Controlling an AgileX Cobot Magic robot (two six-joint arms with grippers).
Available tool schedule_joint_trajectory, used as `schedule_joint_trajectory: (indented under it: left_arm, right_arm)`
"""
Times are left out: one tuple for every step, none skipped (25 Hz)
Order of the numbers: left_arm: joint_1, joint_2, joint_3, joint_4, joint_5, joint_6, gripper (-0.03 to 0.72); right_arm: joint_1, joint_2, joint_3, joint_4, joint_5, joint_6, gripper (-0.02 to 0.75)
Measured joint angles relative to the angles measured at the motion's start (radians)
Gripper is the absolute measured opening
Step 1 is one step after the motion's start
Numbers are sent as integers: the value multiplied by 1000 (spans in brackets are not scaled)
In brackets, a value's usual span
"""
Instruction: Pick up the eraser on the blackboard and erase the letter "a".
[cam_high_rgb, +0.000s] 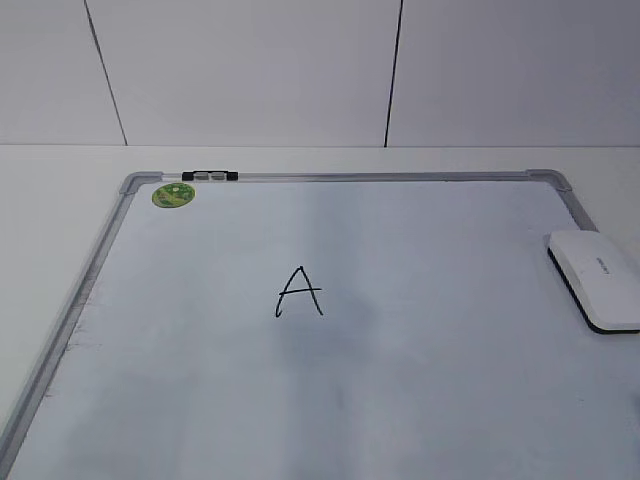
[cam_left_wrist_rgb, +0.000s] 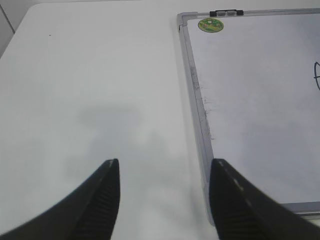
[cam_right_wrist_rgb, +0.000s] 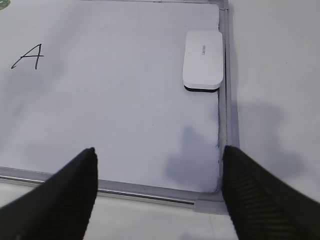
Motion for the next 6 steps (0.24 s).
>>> schedule_joint_trajectory:
  left_arm:
    - [0, 0, 0, 0, 0, 0, 424]
    - [0, 0, 0, 0, 0, 0, 424]
    - [0, 0, 0, 0, 0, 0, 424]
    - [0, 0, 0, 0, 0, 0, 424]
    - [0, 0, 0, 0, 0, 0, 424]
    - [0, 0, 0, 0, 0, 0, 424]
  right_arm:
    - [0, 0, 0, 0, 0, 0, 592]
    - [0, 0, 0, 0, 0, 0, 592]
    - [0, 0, 0, 0, 0, 0, 592]
    - [0, 0, 0, 0, 0, 0, 592]
    - [0, 0, 0, 0, 0, 0, 592]
    - [0, 0, 0, 0, 0, 0, 592]
